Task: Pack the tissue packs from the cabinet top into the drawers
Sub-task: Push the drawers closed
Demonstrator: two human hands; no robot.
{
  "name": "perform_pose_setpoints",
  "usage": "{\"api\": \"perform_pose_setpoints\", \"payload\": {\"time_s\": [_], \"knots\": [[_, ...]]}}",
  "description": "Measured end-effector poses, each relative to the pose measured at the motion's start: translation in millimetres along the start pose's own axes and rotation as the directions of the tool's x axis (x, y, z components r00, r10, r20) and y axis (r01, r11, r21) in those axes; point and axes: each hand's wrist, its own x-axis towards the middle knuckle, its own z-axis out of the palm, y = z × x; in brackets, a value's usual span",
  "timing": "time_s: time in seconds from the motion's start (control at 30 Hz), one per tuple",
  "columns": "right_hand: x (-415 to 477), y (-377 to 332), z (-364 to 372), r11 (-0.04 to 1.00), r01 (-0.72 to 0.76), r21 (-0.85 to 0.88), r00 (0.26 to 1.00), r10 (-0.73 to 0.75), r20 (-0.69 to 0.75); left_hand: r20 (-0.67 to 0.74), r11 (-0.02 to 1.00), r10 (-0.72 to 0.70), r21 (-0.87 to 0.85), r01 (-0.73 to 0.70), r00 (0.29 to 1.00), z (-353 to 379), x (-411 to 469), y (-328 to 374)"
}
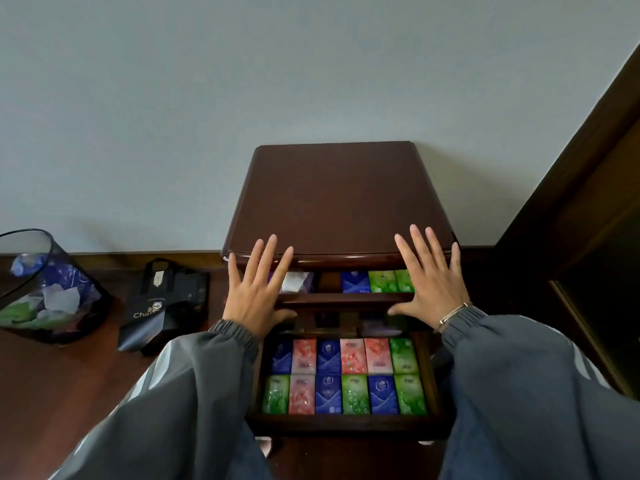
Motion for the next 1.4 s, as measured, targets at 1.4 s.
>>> {"api": "perform_pose_setpoints", "payload": {"time_s": [1.4], "knots": [[-115.1,-40.5,98.0,0.893,0.447,-0.047,0.856,-0.412,0.313,0.361,0.895,0.422,-0.018,-0.446,0.832,65.2,-109.8,41.4]]}}
